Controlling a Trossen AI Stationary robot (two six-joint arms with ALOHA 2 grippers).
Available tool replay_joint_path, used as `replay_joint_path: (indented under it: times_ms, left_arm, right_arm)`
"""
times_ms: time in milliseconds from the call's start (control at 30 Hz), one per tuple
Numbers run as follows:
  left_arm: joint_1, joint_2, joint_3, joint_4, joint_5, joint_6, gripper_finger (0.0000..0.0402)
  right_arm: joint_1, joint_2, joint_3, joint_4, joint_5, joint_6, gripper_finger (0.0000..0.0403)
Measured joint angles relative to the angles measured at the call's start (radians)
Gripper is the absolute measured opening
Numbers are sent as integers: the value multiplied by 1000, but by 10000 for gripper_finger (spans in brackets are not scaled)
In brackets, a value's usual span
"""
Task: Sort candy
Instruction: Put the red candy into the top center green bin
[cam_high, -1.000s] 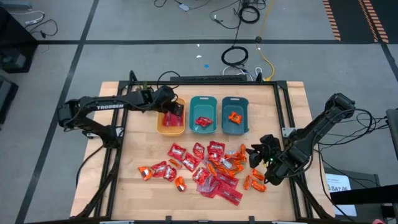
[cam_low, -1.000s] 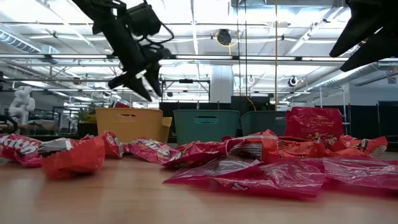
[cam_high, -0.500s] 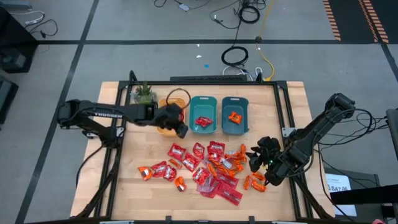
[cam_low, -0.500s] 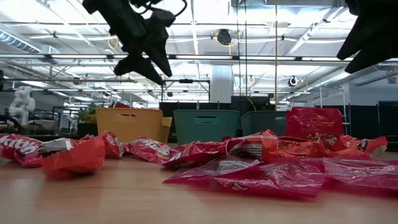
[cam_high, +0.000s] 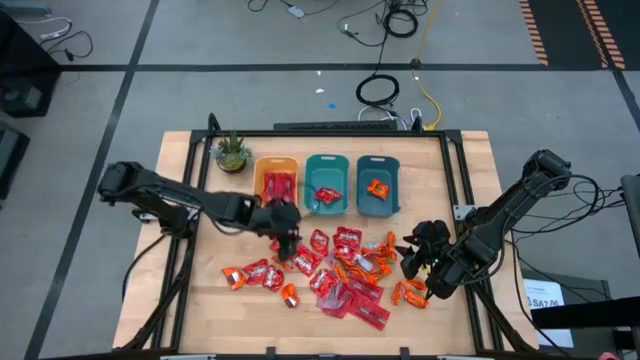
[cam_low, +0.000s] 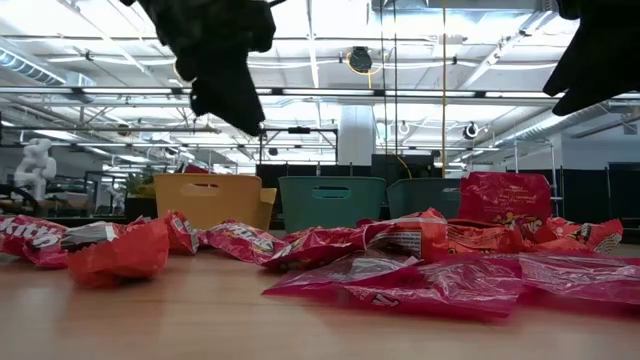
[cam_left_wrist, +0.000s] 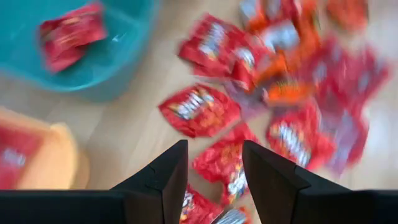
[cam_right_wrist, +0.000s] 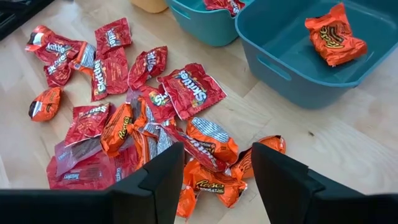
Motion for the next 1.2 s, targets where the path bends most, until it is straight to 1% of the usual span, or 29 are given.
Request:
replay_joint_path:
  times_ms: [100, 167, 367, 533, 633, 733, 833, 900, 967, 1000, 1033, 1200]
  left_arm:
    - [-43, 61, 0, 24, 0, 165, 161]
    - [-66, 107, 0, 41, 0, 218, 161]
    - [-110, 242, 0, 128, 0, 233, 161]
    - [-113, 354, 1, 181, -3, 234, 161]
    - [-113, 400, 6, 206, -13, 229, 161]
    - [-114, 416, 7, 218, -14, 227, 155]
    - [-118, 404, 9, 213, -26, 228, 122]
    - [-121, 391, 19, 204, -49, 231, 83]
    - [-122, 378, 40, 170, -53, 251, 34]
    - [-121, 373, 54, 145, -53, 258, 18]
    - [-120, 368, 70, 119, -54, 260, 12]
    - [-121, 341, 185, -35, -81, 261, 9]
  right_arm:
    - [0, 0, 0, 4, 0, -6, 180]
    - [1, 0, 0, 4, -1, -7, 180]
    - [1, 0, 0, 4, -2, -9, 180]
    - [1, 0, 0, 4, -4, -20, 180]
    - [0, 0, 0, 4, -23, -24, 180]
    - [1, 0, 0, 4, -33, -24, 180]
    - [1, 0, 0, 4, -49, -27, 180]
    - [1, 0, 0, 4, -49, -28, 180]
    - [0, 0, 0, 4, -49, -28, 180]
    - [0, 0, 0, 4, -49, -28, 180]
    - [0, 0, 0, 4, -49, -28, 180]
    - [0, 0, 0, -2, -49, -32, 180]
